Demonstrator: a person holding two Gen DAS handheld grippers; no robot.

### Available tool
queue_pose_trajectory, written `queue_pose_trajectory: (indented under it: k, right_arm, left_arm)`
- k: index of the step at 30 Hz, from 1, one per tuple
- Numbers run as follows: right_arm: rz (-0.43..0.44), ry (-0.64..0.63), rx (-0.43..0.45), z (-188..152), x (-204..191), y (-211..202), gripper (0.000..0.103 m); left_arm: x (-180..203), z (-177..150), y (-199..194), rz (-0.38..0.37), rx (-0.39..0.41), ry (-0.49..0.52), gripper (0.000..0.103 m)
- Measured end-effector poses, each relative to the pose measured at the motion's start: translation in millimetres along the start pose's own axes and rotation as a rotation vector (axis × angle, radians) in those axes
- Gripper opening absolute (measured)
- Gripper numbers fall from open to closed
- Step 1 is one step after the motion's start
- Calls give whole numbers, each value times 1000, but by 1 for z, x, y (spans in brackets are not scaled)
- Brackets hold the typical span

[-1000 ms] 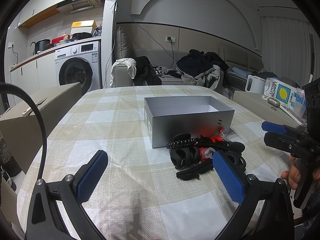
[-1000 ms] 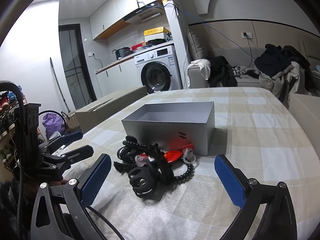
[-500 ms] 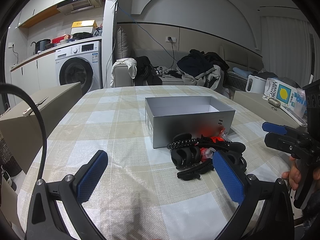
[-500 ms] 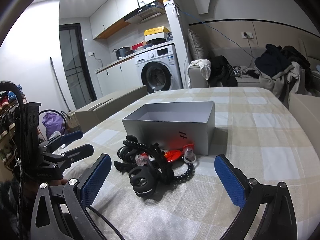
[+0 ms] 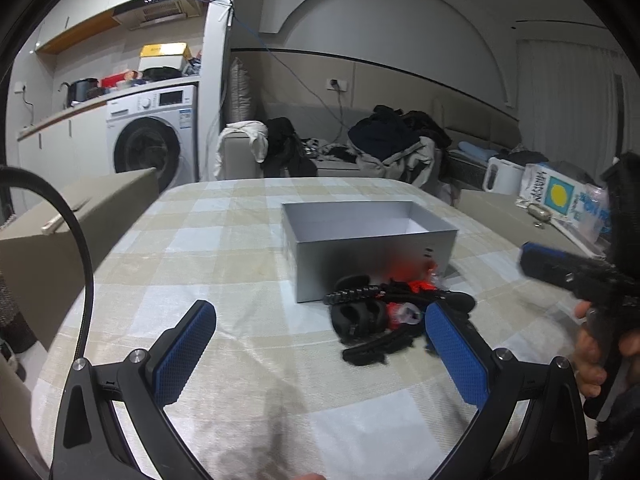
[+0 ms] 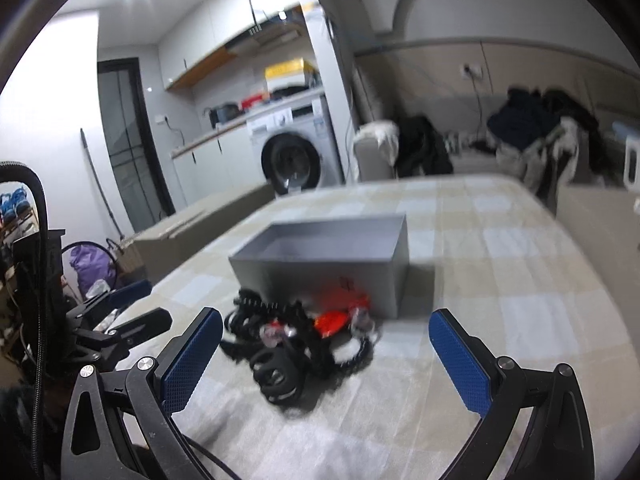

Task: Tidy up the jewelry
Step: 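Grasp the coiled black cord bracelet with the left tool while the right tool grasps a black rubber piece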

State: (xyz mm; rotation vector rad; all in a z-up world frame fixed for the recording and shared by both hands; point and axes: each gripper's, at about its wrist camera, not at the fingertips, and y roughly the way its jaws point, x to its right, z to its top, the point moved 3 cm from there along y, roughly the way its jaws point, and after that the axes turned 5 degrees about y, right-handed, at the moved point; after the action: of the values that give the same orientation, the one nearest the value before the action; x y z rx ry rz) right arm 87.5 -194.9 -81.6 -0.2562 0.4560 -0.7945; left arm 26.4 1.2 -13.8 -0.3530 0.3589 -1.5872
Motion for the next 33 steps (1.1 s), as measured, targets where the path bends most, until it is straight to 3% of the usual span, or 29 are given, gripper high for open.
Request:
queue_pose_trajectory:
  k: [1,5,12,16,21,23,30,33]
  right_arm:
    - [13,20,-30,0,2,4,103]
    - [77,60,-137,-7,6,21,85]
    - [94,3,-220,-23,-10,35,75]
    - [98,-20,-261,-29,-16,46,67]
    - [73,-43,-264,-31,-19,46,65]
    - [65,-40,-263,-31,-17,44,59]
    - [136,-7,-290,-31,-11,40,59]
    - [123,-25,-301,-31,-14,46,59]
  left_arm:
    - [2,0,1,-7,-4,5,102]
    - [6,-1,3,-14,-19,17,102]
    - [0,-3,8,-44,-55,-29,101]
    - [0,-5,12,-52,-87,-27,80]
    - [4,-7,11,-69,-94,-14,77]
    - [4,-7,11,-72,-96,-9,77]
    - [4,-7,12,-82,-105,-5,77]
    - [3,-8,13,-83,-109,-3,77]
